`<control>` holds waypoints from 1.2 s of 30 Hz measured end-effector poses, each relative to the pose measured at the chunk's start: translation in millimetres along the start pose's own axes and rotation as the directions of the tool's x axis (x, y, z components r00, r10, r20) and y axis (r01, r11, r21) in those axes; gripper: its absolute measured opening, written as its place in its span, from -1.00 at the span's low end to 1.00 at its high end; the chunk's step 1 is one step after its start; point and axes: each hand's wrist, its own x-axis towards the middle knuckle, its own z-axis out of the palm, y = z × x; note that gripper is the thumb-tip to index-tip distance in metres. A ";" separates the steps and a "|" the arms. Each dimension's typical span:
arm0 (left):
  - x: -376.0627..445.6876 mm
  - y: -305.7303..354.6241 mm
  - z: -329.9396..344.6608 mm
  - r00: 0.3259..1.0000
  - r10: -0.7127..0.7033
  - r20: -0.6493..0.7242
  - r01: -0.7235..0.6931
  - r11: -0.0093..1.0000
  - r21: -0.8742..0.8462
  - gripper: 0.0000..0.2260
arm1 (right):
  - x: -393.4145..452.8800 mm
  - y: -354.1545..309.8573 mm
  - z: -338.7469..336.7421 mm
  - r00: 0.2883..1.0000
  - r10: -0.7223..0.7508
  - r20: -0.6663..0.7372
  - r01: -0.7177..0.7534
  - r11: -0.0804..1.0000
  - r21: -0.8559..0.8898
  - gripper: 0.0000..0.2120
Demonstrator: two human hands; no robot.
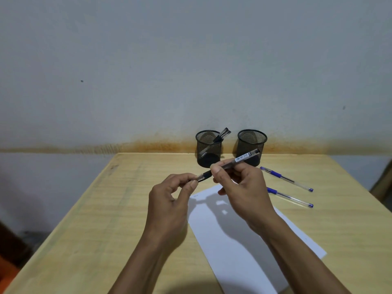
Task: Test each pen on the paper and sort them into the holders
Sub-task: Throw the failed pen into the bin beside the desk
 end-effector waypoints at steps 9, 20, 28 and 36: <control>8.3 -1.1 7.9 0.997 0.077 0.011 -0.078 0.989 0.126 -0.85 | -0.7 0.8 -2.0 0.997 0.045 -0.070 -0.046 0.999 -0.021 -0.95; 35.8 21.3 47.8 0.828 0.473 0.301 -0.558 0.753 0.350 -0.87 | -25.8 -10.9 -72.7 0.877 -0.468 -0.112 0.217 0.592 -0.776 -0.73; 15.2 58.9 127.4 0.573 0.622 0.534 -0.801 0.562 0.205 -0.85 | -66.9 -12.3 -144.1 0.857 -0.504 -0.107 0.073 0.324 -0.943 -0.90; -49.0 52.1 225.4 0.540 0.370 0.756 -0.625 0.778 0.065 -0.47 | -161.5 -52.4 -255.2 0.509 -0.441 -0.739 -0.371 0.663 -0.650 -0.87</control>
